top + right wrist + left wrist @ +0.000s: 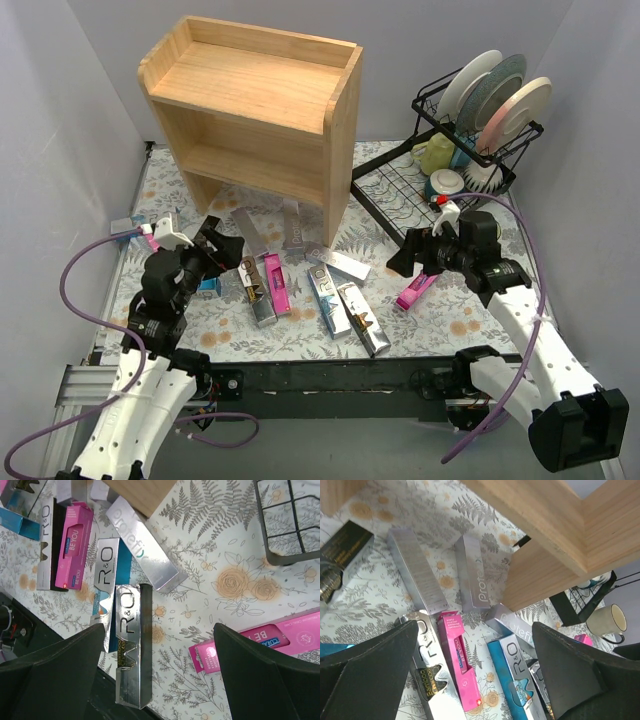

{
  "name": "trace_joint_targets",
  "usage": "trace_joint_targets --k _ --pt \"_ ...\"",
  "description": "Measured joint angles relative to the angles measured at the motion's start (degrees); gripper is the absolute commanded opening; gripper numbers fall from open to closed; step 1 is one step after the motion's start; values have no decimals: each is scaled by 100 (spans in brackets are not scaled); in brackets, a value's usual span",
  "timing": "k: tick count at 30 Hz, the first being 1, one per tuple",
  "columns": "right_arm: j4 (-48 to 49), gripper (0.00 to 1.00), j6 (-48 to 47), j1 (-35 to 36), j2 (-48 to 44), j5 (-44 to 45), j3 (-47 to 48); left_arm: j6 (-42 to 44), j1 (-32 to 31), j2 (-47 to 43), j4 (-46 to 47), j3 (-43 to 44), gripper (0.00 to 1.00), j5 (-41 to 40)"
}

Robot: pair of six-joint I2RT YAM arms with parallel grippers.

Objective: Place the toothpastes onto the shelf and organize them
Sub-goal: Adjust the toothpaste at the center of the board.

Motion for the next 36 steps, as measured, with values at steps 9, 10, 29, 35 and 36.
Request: trace_joint_targets --k 9,10,29,35,36 --pt "-111 99 216 531 503 393 0 -892 0 866 -76 -372 98 146" --pt "-114 98 219 586 540 463 0 -981 -2 1104 -114 -372 98 177" --pt "90 99 186 673 289 824 -332 -2503 -2479 3630 -1488 201 86 -2337" --pt "120 99 168 673 111 935 -422 -2855 -2780 3794 -1731 262 75 -2765" --pt "122 99 168 673 98 953 -428 -2900 -2796 3823 -1755 260 74 -2791"
